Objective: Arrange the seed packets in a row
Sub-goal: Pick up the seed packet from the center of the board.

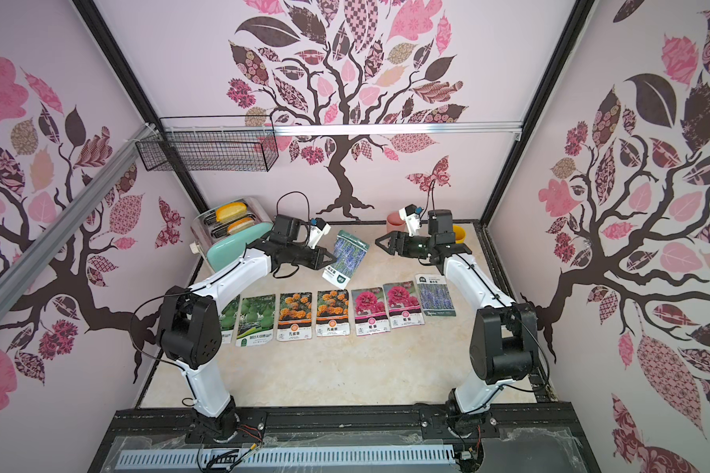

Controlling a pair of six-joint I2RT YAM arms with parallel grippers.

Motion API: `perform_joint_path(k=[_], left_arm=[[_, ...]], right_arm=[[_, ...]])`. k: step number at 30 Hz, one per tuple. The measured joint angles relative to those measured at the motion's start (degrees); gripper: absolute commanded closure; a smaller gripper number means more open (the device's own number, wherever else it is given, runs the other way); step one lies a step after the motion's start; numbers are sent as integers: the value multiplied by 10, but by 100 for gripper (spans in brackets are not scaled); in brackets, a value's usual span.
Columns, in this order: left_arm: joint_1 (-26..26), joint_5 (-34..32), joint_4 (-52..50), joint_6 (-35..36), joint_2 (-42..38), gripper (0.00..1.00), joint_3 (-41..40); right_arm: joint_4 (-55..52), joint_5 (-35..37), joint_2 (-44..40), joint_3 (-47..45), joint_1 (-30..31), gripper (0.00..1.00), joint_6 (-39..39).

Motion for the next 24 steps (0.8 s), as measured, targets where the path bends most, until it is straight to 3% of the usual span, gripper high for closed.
perform_joint_path(k=[9,19,20,22,24], left_arm=[[-68,13,-14,84,-10,100,-28],[-75,51,-19,110,-22,100,-27],[-77,56,-20,111,-22,100,-27],[-80,66,-25,112,-22,100,-26],[-84,71,-31,112,-22,100,-24]], right_arm=[[-59,-12,3,-1,0,26,-74],[-92,-9,25,-11,10,35,-115],[-93,-11,28,-11,14,38,-117],[-93,-15,33,-11,26,56,-123],[-98,-24,41,-11,38,90,-127]])
